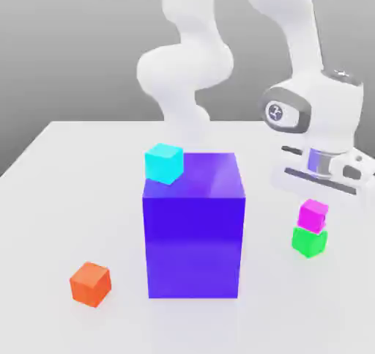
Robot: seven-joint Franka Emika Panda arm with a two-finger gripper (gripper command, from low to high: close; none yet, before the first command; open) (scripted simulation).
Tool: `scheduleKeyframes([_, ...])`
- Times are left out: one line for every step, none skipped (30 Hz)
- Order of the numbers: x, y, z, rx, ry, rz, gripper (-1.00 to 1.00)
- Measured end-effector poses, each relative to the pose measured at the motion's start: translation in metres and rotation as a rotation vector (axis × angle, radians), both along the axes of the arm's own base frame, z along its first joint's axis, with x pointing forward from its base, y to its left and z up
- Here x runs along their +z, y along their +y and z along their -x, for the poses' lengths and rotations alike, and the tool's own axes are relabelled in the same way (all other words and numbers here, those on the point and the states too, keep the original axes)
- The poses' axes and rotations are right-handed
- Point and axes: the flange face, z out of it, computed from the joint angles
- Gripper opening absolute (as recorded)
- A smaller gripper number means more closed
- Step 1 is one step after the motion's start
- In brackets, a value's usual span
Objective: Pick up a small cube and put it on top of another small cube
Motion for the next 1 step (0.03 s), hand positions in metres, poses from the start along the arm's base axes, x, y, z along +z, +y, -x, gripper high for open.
scheduleKeyframes([0.0000, 0.0000, 0.0000, 0.000, 0.000, 0.000, 1.00])
